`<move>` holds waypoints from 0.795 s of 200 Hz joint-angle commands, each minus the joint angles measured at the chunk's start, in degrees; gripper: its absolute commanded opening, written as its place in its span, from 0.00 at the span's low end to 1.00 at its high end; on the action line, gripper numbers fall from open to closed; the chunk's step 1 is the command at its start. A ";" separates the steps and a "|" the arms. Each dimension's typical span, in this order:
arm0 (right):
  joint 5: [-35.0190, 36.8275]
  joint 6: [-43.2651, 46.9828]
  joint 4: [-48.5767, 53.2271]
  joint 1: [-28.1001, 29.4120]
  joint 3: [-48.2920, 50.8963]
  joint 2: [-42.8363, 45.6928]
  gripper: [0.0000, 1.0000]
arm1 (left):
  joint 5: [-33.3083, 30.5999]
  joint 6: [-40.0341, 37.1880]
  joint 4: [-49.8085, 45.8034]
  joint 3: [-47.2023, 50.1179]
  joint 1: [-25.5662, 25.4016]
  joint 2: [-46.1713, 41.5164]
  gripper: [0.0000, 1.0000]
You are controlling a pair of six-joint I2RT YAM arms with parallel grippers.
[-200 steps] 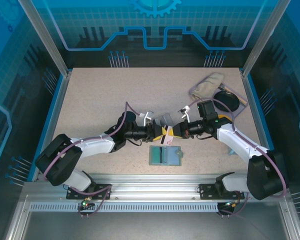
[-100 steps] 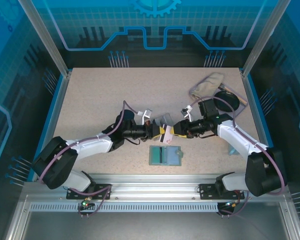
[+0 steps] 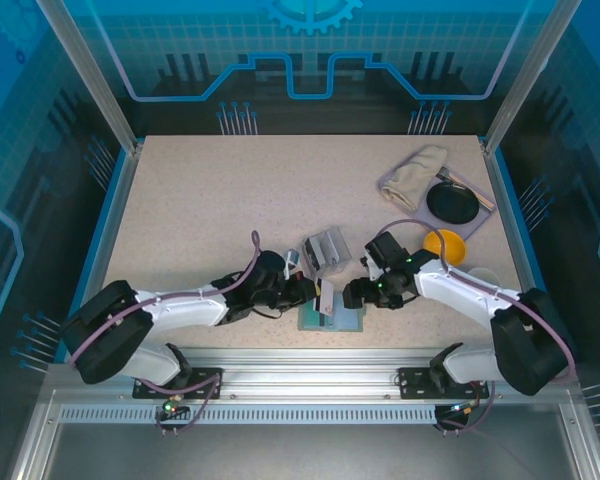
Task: Put the credit cards into the card holder
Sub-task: Pass the credit card, then insert the credit card into the card slot.
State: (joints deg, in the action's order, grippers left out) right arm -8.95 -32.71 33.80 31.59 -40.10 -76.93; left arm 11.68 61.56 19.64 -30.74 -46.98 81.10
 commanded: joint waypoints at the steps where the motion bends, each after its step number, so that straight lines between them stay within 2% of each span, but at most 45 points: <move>1: 2.12 -1.66 -2.11 1.28 0.46 -2.44 0.78 | -3.05 0.30 1.70 0.75 -1.29 2.69 0.00; 13: 2.00 -1.66 -2.91 1.47 0.71 -3.46 0.75 | -3.31 0.34 2.95 1.09 -1.84 3.79 0.00; 30: 2.89 -1.82 -3.70 1.55 1.28 -4.42 0.66 | -3.90 0.63 4.53 1.86 -2.32 4.97 0.00; 53: 3.32 -1.75 -4.65 1.50 1.97 -5.14 0.62 | -3.93 0.46 6.88 2.24 -2.84 6.33 0.00; 98: 2.84 -1.39 -6.32 1.49 2.74 -6.80 0.45 | -2.83 1.84 13.68 3.46 -3.56 9.93 0.00; 159: 1.57 -1.48 -8.61 1.41 3.73 -8.66 0.33 | -3.93 3.09 16.30 3.40 -5.18 14.30 0.00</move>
State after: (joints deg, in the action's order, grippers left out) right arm -3.81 -34.28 30.85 32.23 -38.79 -82.15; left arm 8.91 64.14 34.65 -27.62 -50.85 93.69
